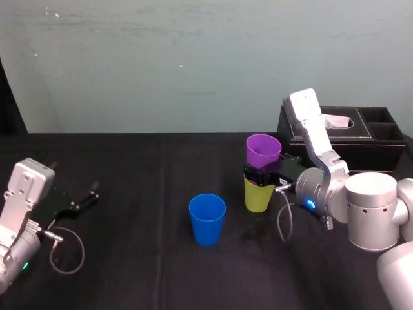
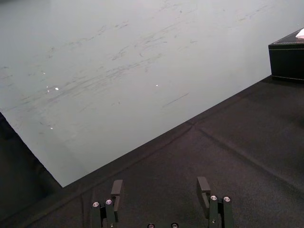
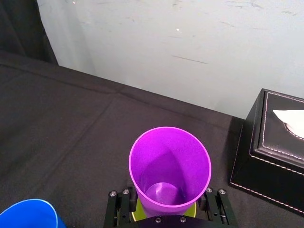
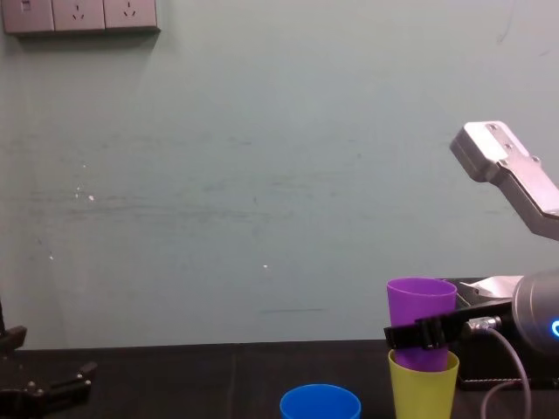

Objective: Stack the three plastic cups sequentially using one hand.

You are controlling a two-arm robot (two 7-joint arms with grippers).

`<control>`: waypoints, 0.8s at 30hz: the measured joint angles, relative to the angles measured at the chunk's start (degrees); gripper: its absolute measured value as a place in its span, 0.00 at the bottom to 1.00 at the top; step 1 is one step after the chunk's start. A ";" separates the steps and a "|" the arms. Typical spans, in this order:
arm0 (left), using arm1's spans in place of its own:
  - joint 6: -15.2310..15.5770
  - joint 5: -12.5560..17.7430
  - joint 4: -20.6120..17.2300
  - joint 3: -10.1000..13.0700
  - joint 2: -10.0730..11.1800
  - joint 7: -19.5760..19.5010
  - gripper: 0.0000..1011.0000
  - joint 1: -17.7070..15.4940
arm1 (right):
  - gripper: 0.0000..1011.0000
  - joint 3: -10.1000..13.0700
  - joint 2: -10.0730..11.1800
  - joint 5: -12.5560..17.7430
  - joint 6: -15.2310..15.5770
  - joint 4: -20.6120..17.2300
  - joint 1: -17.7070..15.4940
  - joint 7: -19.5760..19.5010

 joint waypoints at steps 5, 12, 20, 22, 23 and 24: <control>0.00 0.00 0.00 0.00 0.00 0.00 0.99 0.00 | 0.71 -0.02 0.02 0.03 0.01 -0.01 0.03 -0.01; 0.00 0.00 0.00 0.00 0.00 0.00 0.99 0.00 | 0.88 -0.05 0.04 0.06 0.03 -0.04 0.06 -0.03; 0.00 0.00 0.00 0.00 0.00 0.00 0.99 0.00 | 0.99 -0.10 0.06 0.10 0.05 -0.07 0.09 -0.04; 0.00 0.00 0.00 0.00 0.00 0.00 0.99 0.00 | 0.99 -0.09 0.08 0.11 0.05 -0.07 0.10 -0.04; 0.00 0.00 0.00 0.00 0.00 0.00 0.99 0.00 | 0.99 -0.10 0.08 0.11 0.05 -0.07 0.11 -0.04; 0.00 0.00 0.00 0.00 0.00 0.00 0.99 0.00 | 0.99 -0.10 0.08 0.11 0.05 -0.07 0.11 -0.04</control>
